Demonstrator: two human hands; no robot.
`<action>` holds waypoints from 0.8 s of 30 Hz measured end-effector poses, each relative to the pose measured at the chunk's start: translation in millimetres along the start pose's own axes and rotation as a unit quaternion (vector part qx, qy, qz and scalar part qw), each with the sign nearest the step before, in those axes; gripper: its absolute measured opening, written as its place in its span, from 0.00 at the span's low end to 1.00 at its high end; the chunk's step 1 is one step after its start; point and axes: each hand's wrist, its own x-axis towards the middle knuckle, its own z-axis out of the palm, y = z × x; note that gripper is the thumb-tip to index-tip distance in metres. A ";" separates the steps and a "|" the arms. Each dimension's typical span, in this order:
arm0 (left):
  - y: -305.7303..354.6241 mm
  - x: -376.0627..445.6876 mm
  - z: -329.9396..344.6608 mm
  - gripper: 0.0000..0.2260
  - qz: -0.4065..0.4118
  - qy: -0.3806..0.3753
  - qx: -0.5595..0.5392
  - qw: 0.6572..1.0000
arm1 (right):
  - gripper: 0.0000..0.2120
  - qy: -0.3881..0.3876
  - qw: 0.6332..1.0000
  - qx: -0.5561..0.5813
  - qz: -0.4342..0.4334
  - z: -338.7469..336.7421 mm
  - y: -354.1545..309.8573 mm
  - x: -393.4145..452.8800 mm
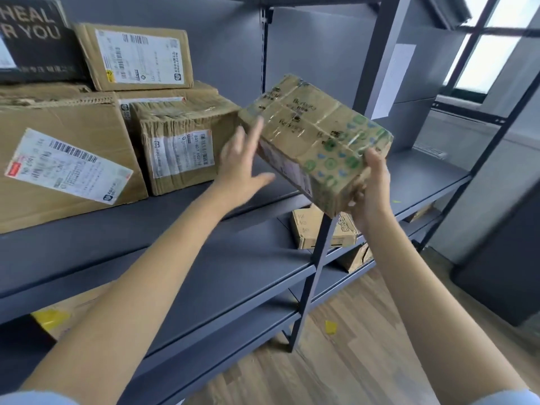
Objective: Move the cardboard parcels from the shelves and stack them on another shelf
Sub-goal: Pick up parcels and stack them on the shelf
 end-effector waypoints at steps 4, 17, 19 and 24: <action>-6.4 0.3 -40.1 0.48 -0.027 0.024 -0.186 0.982 | 0.40 -0.155 0.977 -0.028 0.143 -27.9 -24.6 -2.7; 8.1 -38.4 -74.8 0.21 -0.039 0.159 -0.165 0.973 | 0.44 -0.265 0.958 -0.040 -0.102 -4.8 -18.8 -40.7; 10.2 -43.7 -81.2 0.22 -0.039 0.174 -0.150 0.972 | 0.40 -0.255 0.955 -0.056 -0.142 1.2 -17.9 -41.4; 17.2 -62.2 -93.1 0.19 -0.030 0.180 -0.141 0.973 | 0.35 -0.187 0.961 -0.048 -0.199 15.7 -15.5 -43.8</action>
